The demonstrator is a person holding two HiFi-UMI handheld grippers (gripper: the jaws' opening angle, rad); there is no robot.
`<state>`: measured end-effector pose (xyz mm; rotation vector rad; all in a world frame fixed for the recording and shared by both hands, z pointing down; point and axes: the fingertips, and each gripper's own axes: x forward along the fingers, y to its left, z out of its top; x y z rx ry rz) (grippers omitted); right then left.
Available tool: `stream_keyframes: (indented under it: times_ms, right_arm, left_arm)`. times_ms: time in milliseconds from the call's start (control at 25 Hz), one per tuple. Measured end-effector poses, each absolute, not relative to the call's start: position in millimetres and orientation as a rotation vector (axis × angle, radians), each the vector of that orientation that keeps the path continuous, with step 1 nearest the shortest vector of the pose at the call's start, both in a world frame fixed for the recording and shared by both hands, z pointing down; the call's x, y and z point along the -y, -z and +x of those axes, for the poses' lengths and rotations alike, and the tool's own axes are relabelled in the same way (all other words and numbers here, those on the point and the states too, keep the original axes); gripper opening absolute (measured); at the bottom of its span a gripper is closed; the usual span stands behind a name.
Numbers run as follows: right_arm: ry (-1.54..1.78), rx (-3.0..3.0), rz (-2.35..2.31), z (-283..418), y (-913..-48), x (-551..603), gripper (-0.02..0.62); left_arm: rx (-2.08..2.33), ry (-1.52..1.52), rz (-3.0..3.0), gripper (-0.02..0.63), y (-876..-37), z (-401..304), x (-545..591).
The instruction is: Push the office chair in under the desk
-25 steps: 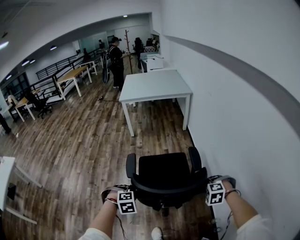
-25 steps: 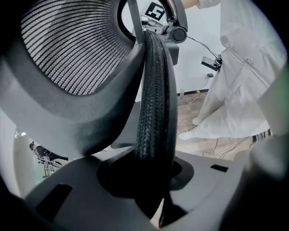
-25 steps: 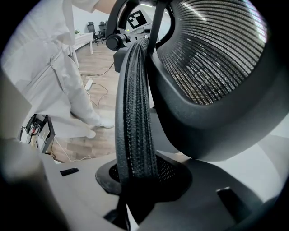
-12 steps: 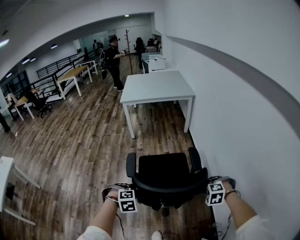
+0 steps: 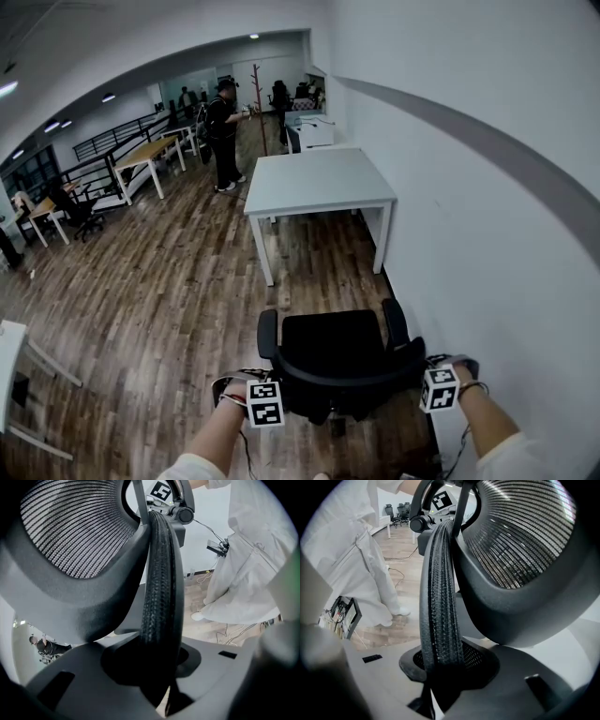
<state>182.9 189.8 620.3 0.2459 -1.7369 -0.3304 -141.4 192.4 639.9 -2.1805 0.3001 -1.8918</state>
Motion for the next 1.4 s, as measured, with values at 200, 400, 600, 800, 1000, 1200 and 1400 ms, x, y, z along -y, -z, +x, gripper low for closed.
stream_keyframes:
  times_ms: [200, 400, 600, 800, 1000, 1200, 1400]
  right_arm:
    - [0.333, 1.741, 0.257, 182.2, -619.8, -169.5, 0.120]
    - [0.331, 1.747, 0.246, 178.2, -616.7, -152.3, 0.120]
    - [0.365, 1.722, 0.268, 185.3, -621.1, -122.1, 0.120]
    - [0.338, 1.752, 0.242, 176.7, -616.5, -109.5, 0.120]
    - [0.339, 1.755, 0.244, 176.6, -613.4, -94.6, 0.120]
    - [0.346, 1.755, 0.248, 178.3, -612.9, -81.0, 0.120]
    - [0.352, 1.747, 0.250, 181.4, -615.6, -67.0, 0.120]
  left_arm:
    - [-0.297, 1.900, -2.171, 0.107, -639.9, -142.6, -171.8]
    - [-0.297, 1.888, -2.173, 0.107, -639.6, -142.1, -151.3]
    - [-0.295, 1.893, -2.168, 0.107, -640.5, -142.1, -127.2]
    - [-0.308, 1.881, -2.175, 0.107, -640.1, -142.0, -109.4]
    - [-0.304, 1.884, -2.173, 0.108, -638.8, -141.3, -93.9]
    - [-0.305, 1.885, -2.170, 0.107, -638.0, -140.2, -80.7]
    - [-0.308, 1.882, -2.174, 0.109, -638.7, -139.0, -68.8]
